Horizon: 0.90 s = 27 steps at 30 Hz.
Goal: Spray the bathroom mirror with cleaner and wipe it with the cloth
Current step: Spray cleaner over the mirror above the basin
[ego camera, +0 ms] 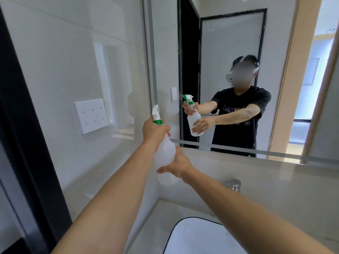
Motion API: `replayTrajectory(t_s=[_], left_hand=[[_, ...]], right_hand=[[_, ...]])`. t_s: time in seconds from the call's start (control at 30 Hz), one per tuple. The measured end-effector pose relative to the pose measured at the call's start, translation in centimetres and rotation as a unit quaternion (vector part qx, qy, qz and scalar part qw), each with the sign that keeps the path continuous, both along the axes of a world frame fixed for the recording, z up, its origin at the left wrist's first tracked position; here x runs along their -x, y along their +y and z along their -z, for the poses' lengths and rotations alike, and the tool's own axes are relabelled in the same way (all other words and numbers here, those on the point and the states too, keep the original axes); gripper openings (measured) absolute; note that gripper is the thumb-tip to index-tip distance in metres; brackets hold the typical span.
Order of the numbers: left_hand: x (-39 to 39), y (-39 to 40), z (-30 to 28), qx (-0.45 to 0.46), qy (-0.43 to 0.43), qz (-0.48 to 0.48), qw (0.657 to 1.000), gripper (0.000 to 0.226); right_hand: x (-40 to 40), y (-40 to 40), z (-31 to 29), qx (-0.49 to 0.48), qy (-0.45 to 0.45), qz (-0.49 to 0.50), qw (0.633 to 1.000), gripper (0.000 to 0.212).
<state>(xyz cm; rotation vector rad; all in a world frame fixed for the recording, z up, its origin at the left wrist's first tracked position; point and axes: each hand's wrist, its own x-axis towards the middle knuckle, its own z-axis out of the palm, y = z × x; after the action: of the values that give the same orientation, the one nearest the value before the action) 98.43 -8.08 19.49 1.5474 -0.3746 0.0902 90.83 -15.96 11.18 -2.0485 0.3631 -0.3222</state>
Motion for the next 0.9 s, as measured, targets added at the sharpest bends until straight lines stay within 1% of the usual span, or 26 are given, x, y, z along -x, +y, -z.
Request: replayTrajectory(t_s=[0.13,0.3,0.47,0.57,0.73,0.9], left_hand=[[0.1,0.0,0.4,-0.004,0.004,-0.002,1.000,0.027],[0.7,-0.3,0.4,-0.010,0.008,0.048,0.999,0.037],[2.0,-1.9,-0.7,-0.014,-0.049,0.077,0.996,0.048],[2.6,-3.3,-1.7,-0.016,-0.072,0.096,0.993,0.040],[3.6,-5.9,-3.2,-0.009,-0.089,0.119,0.989,0.042],[5.0,-8.3,-3.8,-0.033,-0.100,0.123,0.987,0.034]], right_hand=[[0.1,-0.1,0.4,-0.009,-0.002,-0.002,1.000,0.095],[0.5,-0.4,1.0,-0.018,-0.014,0.010,1.000,0.091],[1.2,-1.7,0.7,-0.022,-0.051,0.036,0.998,0.088],[1.7,-2.7,0.0,-0.015,-0.078,0.054,0.995,0.092],[2.8,-4.9,-1.2,0.005,-0.101,0.086,0.991,0.091],[4.2,-6.9,-1.6,0.014,-0.104,0.117,0.988,0.090]])
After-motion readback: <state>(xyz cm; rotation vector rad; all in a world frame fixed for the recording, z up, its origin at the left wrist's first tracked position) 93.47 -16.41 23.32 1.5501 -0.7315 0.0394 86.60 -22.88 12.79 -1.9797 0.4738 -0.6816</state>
